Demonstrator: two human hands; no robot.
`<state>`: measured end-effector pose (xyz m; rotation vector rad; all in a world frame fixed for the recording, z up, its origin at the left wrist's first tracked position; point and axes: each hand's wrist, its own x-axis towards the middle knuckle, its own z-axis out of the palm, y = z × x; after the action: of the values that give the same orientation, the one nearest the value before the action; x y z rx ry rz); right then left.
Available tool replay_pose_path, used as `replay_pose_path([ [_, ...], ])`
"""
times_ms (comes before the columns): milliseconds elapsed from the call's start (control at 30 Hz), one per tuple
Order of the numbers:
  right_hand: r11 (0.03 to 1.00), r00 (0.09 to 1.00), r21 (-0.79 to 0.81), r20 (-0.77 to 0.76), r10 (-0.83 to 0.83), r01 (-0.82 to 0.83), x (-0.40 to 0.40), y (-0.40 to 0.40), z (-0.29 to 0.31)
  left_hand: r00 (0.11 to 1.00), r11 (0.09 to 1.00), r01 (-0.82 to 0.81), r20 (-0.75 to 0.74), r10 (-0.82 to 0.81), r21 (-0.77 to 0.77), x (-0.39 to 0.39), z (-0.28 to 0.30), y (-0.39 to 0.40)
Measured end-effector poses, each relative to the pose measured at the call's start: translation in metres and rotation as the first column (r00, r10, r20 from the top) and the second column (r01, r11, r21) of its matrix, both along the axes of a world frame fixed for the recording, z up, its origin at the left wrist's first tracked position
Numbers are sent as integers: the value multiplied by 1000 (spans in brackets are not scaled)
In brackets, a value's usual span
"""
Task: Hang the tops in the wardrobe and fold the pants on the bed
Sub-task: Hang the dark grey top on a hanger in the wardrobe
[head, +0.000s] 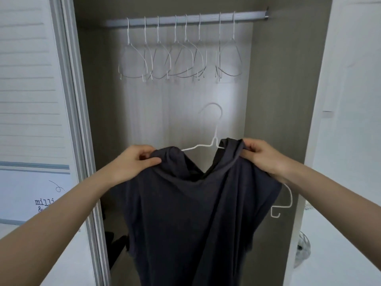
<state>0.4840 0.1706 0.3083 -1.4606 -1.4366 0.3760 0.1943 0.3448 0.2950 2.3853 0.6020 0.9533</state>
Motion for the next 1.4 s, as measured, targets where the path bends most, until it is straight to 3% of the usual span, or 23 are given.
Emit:
replay_pose_path([
  [67, 1000, 999, 20, -31, 22, -21, 6, -5, -2, 993, 998, -65, 103, 65, -5, -9, -2, 11],
  [167, 998, 988, 41, 147, -52, 46, 12, -9, -2, 965, 982, -177, 208, 160, 69, -12, -4, 18],
  [267, 994, 954, 67, 284, -97, 81, 11, -8, -1, 956, 902, -293, 107, 273, 317, -9, -5, 17],
  [367, 995, 936, 87, 343, -77, 50, 1, -5, -3, 974, 901, -198, -24, 224, 387, 2, 0, 11],
  [500, 994, 918, 110, 391, -67, 26, 3, -6, -2, 974, 910, -225, 52, 221, 349, 12, -3, 12],
  [633, 975, 779, 48, 594, -201, 215, 28, -18, -4, 945, 927, -299, 207, 254, 227, 5, -9, 23],
  [700, 963, 765, 44, 598, -238, 266, 33, -22, -6, 937, 930, -307, 238, 258, 203, 6, -9, 25],
  [767, 968, 767, 126, 593, -248, 215, 31, -25, -7, 937, 936, -297, 244, 249, 188, 9, -9, 27],
  [933, 957, 613, 250, 735, -288, 150, 16, -31, -12, 936, 952, -257, 288, 203, 164, 16, -6, 35],
  [1033, 936, 502, 318, 790, -351, 153, 1, -29, -17, 905, 951, -309, 307, 294, 1, 23, -4, 49],
  [1133, 916, 593, 370, 707, -386, 155, -13, -25, -13, 875, 880, -472, 147, 462, 48, 38, 0, 59],
  [1200, 878, 650, 411, 602, -464, 246, -19, -22, -6, 869, 866, -493, 90, 486, 83, 52, 6, 59],
  [1267, 850, 692, 397, 504, -517, 346, -21, -20, 6, 920, 924, -380, 114, 374, 38, 68, 14, 57],
  [1400, 860, 798, 235, 323, -509, 453, -18, -32, 32, 975, 981, -161, 171, 142, 105, 99, 20, 41],
])
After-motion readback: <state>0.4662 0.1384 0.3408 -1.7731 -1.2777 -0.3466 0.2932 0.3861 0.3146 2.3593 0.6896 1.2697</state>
